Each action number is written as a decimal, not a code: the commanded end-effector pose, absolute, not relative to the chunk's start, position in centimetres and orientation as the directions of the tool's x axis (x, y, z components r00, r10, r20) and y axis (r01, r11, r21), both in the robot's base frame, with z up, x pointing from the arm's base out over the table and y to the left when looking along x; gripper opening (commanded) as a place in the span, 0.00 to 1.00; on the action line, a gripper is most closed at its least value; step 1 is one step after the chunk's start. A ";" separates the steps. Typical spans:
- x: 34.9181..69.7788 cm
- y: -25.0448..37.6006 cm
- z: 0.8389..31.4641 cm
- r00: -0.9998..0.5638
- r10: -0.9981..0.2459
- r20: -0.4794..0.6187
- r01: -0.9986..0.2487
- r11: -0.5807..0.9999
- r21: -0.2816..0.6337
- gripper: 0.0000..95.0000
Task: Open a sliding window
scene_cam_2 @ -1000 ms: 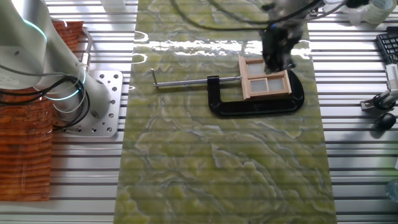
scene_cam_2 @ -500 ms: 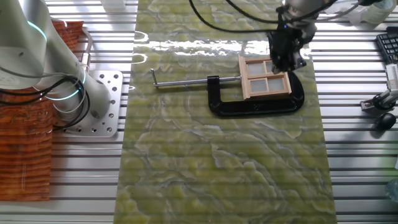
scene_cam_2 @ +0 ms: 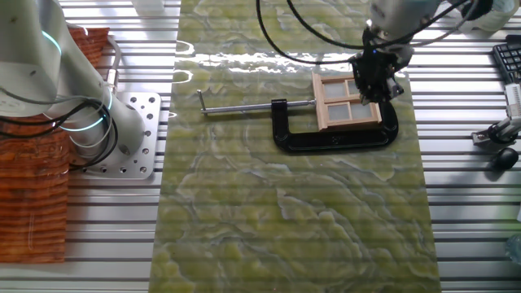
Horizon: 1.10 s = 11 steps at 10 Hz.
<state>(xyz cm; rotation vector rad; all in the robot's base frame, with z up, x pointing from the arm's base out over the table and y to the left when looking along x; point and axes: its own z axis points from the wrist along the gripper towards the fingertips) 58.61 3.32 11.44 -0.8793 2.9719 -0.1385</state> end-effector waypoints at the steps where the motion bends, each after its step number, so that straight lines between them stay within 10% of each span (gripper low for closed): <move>1: 60.0 4.3 10.4 -0.819 -0.574 -0.011 -0.570 0.816 -0.099 0.00; 11: 59.6 5.0 8.8 -0.860 -0.510 -0.034 -0.509 0.860 -0.024 0.00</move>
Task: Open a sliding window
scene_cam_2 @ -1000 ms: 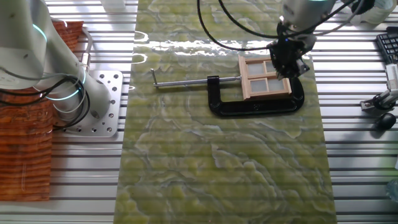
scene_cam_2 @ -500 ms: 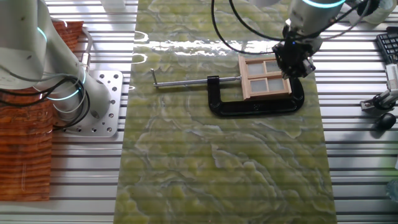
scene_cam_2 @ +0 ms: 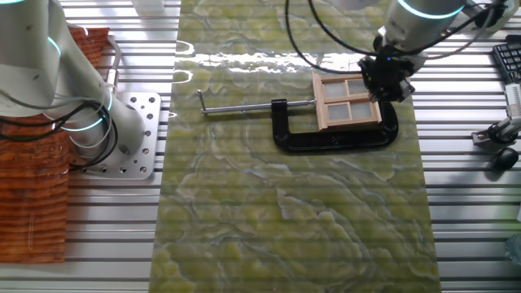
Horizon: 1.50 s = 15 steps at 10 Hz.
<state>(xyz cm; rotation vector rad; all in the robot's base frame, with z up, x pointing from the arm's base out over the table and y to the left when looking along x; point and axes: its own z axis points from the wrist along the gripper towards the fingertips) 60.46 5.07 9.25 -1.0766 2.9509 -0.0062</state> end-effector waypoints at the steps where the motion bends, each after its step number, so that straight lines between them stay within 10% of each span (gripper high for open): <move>1: 59.2 5.0 8.4 -0.880 -0.471 -0.057 -0.471 0.882 -0.009 0.00; 7: 56.9 5.5 6.8 -0.882 -0.470 -0.030 -0.471 0.882 0.006 0.00; 15: 56.9 5.4 6.8 -0.649 -0.761 -0.010 -0.761 0.649 -0.028 0.00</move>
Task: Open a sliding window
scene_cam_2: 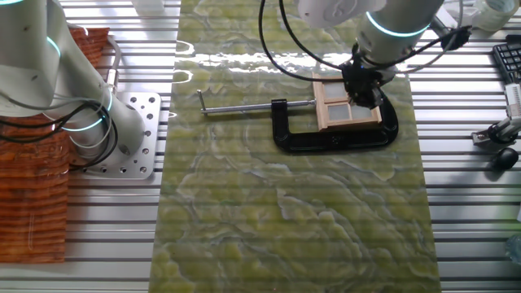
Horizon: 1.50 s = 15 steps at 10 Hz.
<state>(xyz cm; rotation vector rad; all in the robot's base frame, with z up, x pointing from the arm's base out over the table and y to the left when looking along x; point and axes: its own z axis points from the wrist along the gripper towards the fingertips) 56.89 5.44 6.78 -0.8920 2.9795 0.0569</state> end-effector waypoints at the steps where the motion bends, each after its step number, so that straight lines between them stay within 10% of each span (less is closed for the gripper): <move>1: 56.6 6.0 6.7 -0.641 -0.768 0.006 -0.767 0.640 -0.040 0.00; 15: 57.7 4.0 6.7 -0.174 -0.984 -0.036 -0.984 0.176 -0.031 0.00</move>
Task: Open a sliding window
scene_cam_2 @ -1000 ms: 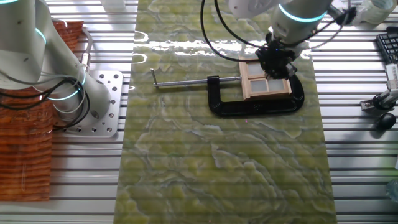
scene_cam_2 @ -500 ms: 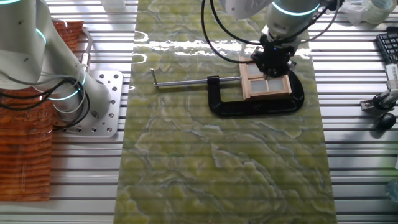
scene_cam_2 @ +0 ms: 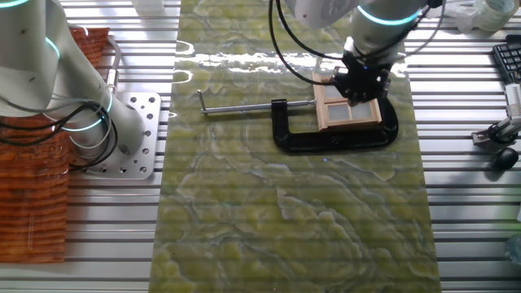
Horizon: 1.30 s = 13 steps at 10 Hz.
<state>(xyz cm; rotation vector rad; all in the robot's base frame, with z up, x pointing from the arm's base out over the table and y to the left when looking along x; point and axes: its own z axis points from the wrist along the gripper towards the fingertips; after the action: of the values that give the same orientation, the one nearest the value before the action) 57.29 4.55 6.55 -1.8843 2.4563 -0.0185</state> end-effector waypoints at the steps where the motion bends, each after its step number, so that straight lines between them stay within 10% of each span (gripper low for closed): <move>1: 57.7 4.1 6.6 -0.150 -0.988 -0.035 -0.988 0.151 -0.033 0.00; 13: 58.1 5.8 4.9 -0.064 -0.997 -0.038 -0.998 0.065 -0.022 0.00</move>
<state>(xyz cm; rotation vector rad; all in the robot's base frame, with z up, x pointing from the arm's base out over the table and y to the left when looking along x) 58.11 5.77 5.06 -2.1191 2.2796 0.0335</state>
